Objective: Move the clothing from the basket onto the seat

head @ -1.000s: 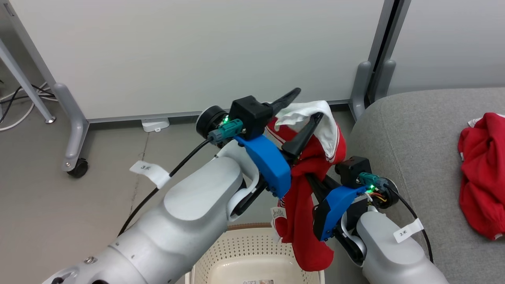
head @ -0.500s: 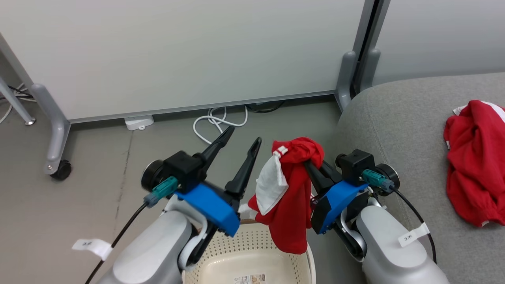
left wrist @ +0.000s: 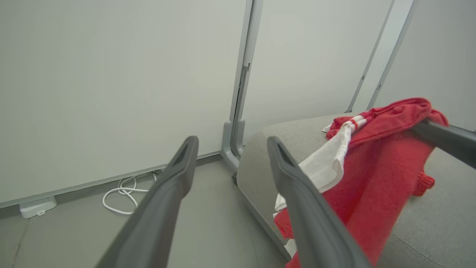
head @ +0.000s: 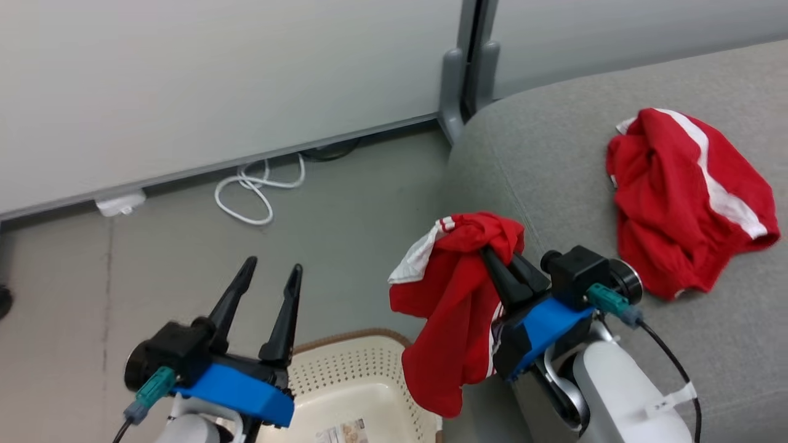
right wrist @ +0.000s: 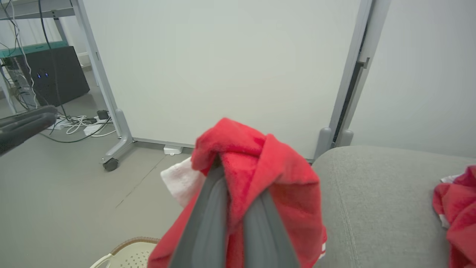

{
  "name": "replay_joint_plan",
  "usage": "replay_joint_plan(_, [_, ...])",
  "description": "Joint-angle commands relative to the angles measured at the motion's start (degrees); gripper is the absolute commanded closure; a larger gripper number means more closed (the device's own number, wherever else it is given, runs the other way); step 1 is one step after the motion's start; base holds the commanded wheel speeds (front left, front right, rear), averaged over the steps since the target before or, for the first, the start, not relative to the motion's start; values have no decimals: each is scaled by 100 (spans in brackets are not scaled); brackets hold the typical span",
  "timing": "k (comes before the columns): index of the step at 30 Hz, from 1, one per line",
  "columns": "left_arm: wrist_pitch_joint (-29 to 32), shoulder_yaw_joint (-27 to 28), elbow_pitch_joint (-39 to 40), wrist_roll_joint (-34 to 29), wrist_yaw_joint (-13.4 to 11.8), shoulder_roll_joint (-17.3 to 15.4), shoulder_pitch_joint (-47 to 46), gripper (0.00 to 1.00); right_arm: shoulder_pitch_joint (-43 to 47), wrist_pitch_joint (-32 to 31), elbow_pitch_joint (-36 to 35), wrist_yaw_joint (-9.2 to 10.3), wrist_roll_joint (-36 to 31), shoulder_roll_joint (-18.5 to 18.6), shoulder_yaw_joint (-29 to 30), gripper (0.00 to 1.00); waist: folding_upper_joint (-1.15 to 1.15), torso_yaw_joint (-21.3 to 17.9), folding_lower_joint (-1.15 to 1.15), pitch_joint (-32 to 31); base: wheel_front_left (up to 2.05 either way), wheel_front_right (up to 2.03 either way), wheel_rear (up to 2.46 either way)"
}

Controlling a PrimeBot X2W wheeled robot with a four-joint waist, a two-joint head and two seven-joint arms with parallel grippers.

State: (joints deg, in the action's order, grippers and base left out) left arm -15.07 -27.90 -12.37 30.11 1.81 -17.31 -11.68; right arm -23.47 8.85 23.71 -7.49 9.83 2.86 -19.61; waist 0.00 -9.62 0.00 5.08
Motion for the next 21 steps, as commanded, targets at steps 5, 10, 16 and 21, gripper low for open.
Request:
replay_joint_plan(5, [-15,722,354,-255,-22,33,615,0,440,-276,-805,-1,-34,5,145,100,0,-635,0,59,0,0,0])
replay_joint_plan(10, [-15,1138,453,-440,29,36,916,0,744,-486,-1316,-1,-66,4,272,100,0,-1095,0,172,0,0,0])
replay_joint_plan(16, [-14,1289,329,-535,93,71,1004,0,1022,-609,-1678,-1,-61,3,443,100,0,-1479,0,260,0,0,0])
replay_joint_plan(21, [27,1254,135,-486,106,99,988,0,1152,-655,-1853,-1,-27,3,526,100,0,-1669,0,291,0,0,0])
